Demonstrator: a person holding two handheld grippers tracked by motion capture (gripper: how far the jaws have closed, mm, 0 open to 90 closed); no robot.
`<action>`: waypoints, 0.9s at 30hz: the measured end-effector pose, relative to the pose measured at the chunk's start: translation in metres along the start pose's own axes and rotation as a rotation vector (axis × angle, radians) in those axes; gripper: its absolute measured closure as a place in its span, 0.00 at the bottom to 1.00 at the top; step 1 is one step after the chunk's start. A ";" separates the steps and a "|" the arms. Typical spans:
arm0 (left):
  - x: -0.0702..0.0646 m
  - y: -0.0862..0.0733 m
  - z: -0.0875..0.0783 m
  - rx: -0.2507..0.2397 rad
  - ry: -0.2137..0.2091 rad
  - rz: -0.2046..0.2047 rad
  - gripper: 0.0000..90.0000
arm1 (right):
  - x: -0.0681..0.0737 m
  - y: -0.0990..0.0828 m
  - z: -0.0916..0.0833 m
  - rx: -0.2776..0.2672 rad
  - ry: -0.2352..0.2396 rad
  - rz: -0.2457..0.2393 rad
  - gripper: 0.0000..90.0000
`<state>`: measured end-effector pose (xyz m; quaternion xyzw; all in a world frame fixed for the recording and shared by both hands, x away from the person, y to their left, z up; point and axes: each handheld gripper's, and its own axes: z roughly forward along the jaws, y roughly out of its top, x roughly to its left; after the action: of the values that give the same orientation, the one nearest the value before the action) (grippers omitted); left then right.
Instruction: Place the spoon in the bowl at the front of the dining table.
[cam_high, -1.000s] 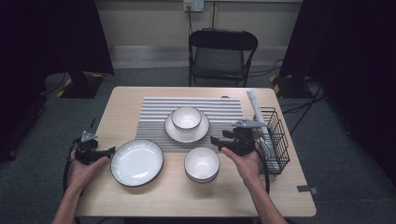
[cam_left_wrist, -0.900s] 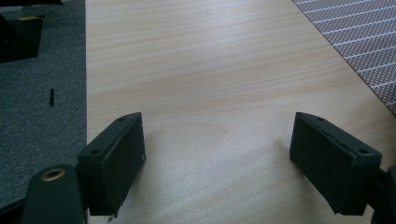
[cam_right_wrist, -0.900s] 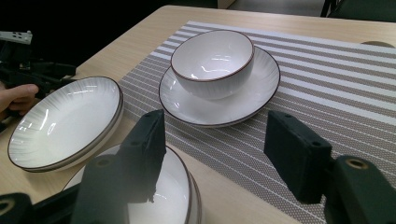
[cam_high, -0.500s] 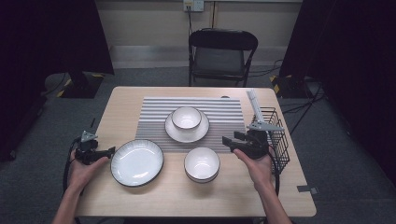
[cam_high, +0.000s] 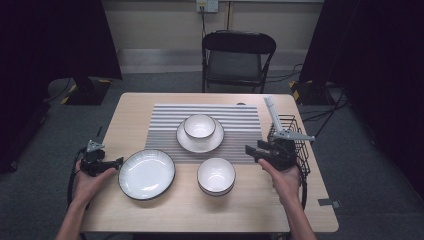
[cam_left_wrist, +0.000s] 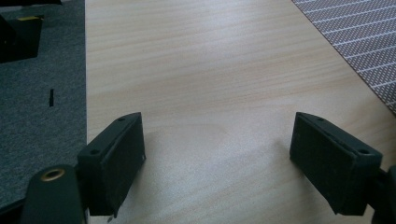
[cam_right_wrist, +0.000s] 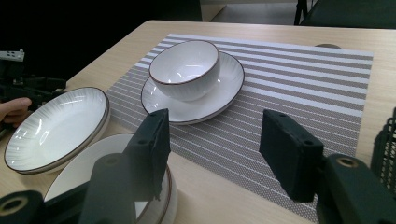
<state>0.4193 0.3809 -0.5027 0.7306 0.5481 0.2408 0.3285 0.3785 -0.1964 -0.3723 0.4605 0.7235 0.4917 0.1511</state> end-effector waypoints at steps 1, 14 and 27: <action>0.000 0.000 0.000 0.000 0.000 -0.001 0.19 | -0.002 -0.001 -0.003 -0.006 0.000 0.008 0.48; 0.000 0.000 0.000 0.000 0.000 0.000 0.19 | -0.015 0.002 -0.026 -0.019 -0.038 0.015 0.48; 0.000 0.000 0.000 0.000 0.000 0.000 0.20 | -0.032 -0.001 -0.044 -0.023 -0.074 0.027 0.51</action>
<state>0.4193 0.3809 -0.5027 0.7305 0.5481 0.2408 0.3285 0.3648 -0.2479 -0.3600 0.4863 0.7054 0.4846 0.1765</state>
